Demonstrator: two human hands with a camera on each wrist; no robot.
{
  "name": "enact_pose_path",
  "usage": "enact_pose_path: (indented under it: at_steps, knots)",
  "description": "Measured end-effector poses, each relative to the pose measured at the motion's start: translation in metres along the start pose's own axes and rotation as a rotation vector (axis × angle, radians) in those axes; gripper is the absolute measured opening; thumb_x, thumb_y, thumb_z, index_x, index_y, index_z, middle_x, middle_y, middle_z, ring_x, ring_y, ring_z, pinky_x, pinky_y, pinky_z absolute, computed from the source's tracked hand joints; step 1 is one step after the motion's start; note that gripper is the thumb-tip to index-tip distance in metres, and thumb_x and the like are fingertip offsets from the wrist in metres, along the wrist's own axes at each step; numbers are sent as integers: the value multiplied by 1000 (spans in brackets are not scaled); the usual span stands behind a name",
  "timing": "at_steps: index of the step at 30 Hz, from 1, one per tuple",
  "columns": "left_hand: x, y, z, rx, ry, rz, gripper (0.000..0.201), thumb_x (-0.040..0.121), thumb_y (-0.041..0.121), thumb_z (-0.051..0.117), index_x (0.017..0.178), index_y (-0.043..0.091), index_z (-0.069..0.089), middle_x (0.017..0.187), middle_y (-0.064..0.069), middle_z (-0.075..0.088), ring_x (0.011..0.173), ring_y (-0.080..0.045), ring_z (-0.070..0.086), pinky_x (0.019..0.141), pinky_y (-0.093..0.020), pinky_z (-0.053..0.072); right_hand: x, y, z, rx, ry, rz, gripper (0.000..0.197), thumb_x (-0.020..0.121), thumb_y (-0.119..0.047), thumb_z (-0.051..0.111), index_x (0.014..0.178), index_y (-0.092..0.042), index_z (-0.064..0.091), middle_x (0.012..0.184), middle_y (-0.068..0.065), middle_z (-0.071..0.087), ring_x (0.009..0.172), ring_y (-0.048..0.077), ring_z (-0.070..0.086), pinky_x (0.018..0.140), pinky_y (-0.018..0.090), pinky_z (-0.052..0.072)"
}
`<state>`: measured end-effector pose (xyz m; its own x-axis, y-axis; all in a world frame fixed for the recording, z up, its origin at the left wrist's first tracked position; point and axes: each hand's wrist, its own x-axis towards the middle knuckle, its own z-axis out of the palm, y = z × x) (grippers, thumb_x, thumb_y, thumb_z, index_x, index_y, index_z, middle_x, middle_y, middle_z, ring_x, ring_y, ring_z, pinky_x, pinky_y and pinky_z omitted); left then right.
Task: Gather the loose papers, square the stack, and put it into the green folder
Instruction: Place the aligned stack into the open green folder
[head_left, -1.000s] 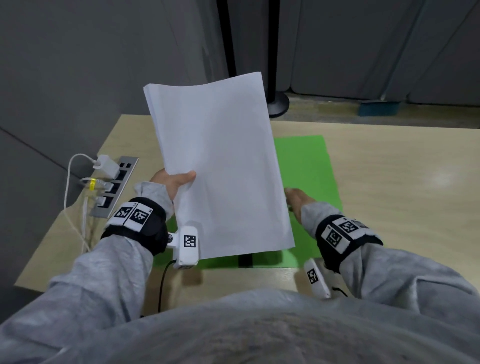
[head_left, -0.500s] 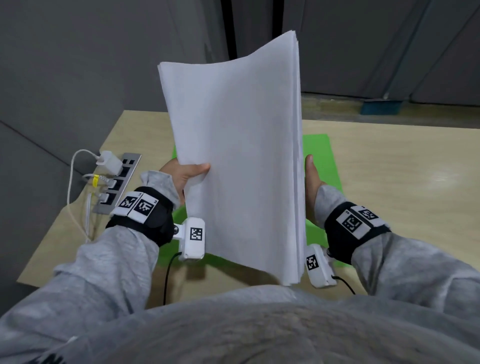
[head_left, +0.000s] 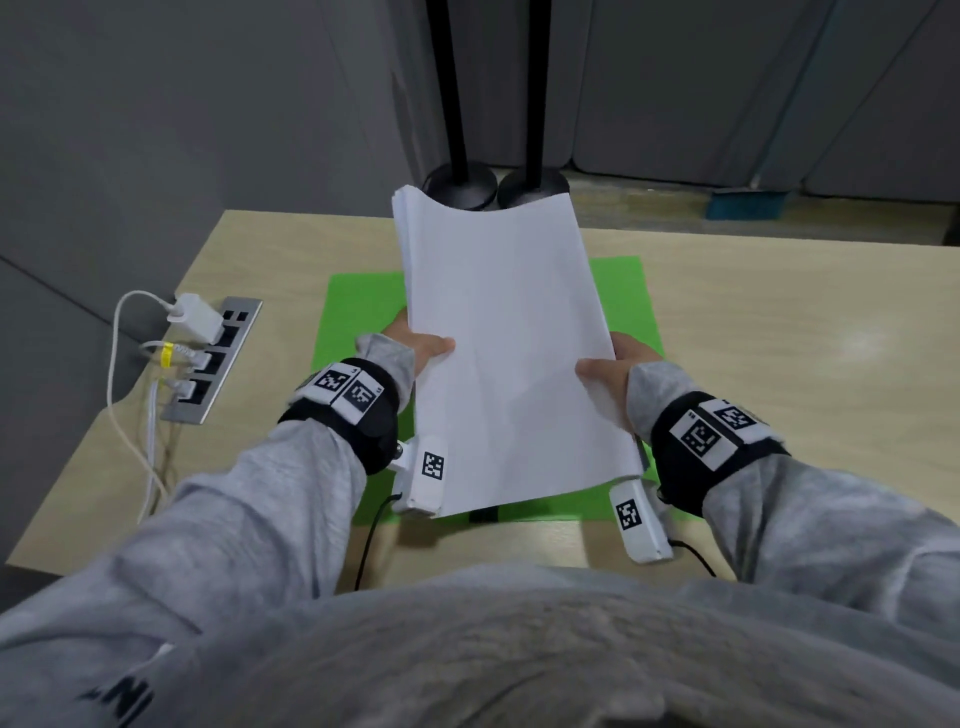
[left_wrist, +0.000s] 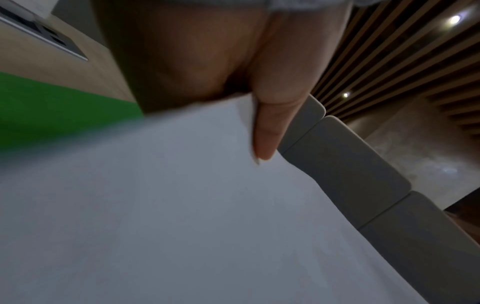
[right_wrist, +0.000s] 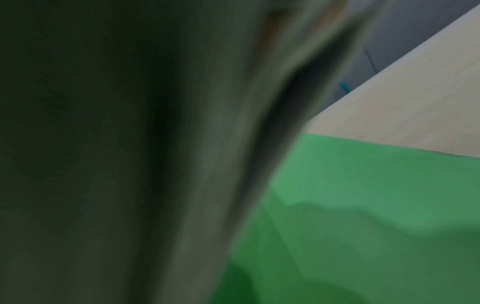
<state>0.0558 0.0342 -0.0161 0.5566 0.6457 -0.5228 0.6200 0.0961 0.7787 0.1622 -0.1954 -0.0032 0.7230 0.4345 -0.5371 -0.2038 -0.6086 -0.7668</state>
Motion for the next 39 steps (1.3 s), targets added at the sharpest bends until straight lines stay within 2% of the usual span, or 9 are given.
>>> enact_pose_path:
  at_steps: [5, 9, 14, 18, 21, 27, 31, 34, 39]
  knots:
    - [18, -14, 27, 163, -96, -70, 70, 65, 12, 71, 129, 10, 43, 125, -22, 55, 110, -39, 59, 92, -53, 51, 1, 16, -14, -98, 87, 47, 36, 87, -17, 58, 123, -12, 55, 110, 16, 64, 99, 35, 62, 90, 41, 50]
    - [13, -17, 49, 447, -84, -106, 63, 65, 24, 67, 124, 20, 44, 116, -8, 58, 94, -29, 62, 86, -35, 54, 10, 26, -24, -219, 79, 112, 36, 91, -17, 56, 126, -9, 52, 119, 16, 60, 106, 34, 59, 86, 31, 45]
    - [15, -18, 73, 406, -191, -97, 65, 78, -1, 64, 136, 14, 37, 106, -7, 52, 89, -26, 58, 84, -41, 57, 23, 42, -32, -262, 130, 129, 29, 91, -17, 55, 119, -11, 55, 109, 15, 60, 90, 30, 57, 76, 27, 41]
    - [25, -20, 75, 524, -200, -110, 82, 52, 28, 62, 131, 24, 42, 119, -2, 55, 102, -28, 61, 90, -38, 54, 44, 47, -33, -247, 102, 164, 40, 92, -15, 58, 131, -10, 51, 130, 15, 56, 118, 31, 55, 89, 30, 44]
    - [30, -19, 78, 450, -209, -149, 78, 65, 20, 70, 136, 16, 39, 117, -7, 53, 108, -35, 60, 89, -45, 54, 50, 46, -34, -270, 97, 222, 40, 92, -13, 56, 132, -9, 51, 131, 14, 55, 120, 30, 54, 85, 27, 43]
    - [25, -16, 65, 664, -143, -90, 58, 83, 11, 54, 138, 21, 37, 115, -6, 60, 93, -24, 63, 84, -32, 56, 42, 53, -20, -586, 78, 324, 27, 93, 3, 34, 108, -9, 53, 75, 9, 36, 100, 24, 52, 100, 37, 46]
    - [22, -12, 64, 672, -160, -53, 48, 84, 13, 52, 131, 21, 44, 116, -6, 61, 83, -23, 60, 78, -29, 54, 34, 51, -16, -697, 110, 296, 34, 93, 6, 33, 120, -4, 50, 110, 18, 48, 109, 30, 54, 102, 41, 44]
    - [27, -15, 65, 579, -210, -96, 54, 73, 20, 57, 126, 20, 47, 119, -8, 60, 95, -28, 63, 85, -41, 57, 34, 50, -19, -637, 75, 371, 35, 94, 1, 37, 127, 2, 48, 122, 17, 52, 118, 33, 53, 101, 37, 43]
    - [23, -11, 65, 386, -157, -120, 47, 80, 15, 55, 126, 20, 51, 119, -8, 59, 104, -30, 61, 88, -44, 56, 44, 53, -25, -332, 149, 338, 47, 88, -17, 60, 132, -7, 46, 130, 16, 53, 119, 32, 52, 80, 27, 37]
